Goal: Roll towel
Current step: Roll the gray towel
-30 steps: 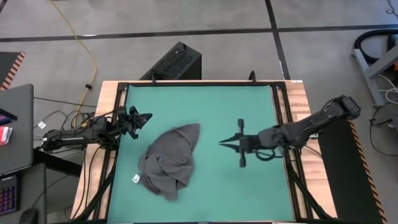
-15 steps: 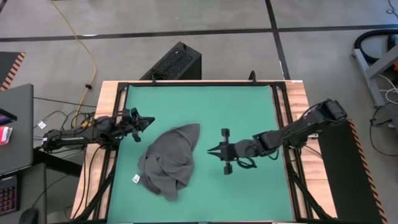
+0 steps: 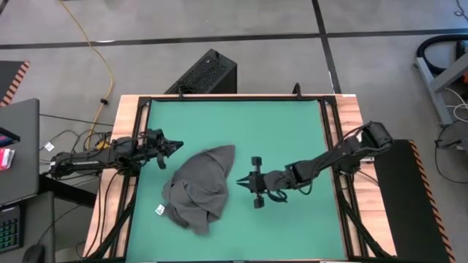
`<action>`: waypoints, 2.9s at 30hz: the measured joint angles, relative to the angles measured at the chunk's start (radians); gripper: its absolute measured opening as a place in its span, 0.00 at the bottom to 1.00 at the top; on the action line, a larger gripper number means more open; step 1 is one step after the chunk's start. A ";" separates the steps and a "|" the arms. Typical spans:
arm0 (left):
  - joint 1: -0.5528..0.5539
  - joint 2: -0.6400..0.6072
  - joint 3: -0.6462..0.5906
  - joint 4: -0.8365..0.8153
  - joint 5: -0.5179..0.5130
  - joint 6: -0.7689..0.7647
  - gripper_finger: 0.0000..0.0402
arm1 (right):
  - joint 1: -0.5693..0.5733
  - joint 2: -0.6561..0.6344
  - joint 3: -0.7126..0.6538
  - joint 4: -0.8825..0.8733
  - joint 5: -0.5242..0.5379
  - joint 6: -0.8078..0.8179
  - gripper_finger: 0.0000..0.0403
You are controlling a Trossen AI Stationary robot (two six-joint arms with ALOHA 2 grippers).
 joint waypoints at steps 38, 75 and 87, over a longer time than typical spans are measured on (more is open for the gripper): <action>-0.256 0.319 0.403 -0.399 -0.108 0.347 0.32 | -0.287 0.106 0.316 -0.394 -0.005 0.037 0.71; 0.014 0.551 0.390 -0.347 0.115 0.371 0.32 | -0.475 0.464 0.556 -0.616 -0.350 -0.105 0.05; 0.014 0.549 0.420 -0.343 0.068 0.424 0.32 | -0.313 0.385 0.803 -0.849 0.033 -0.160 0.02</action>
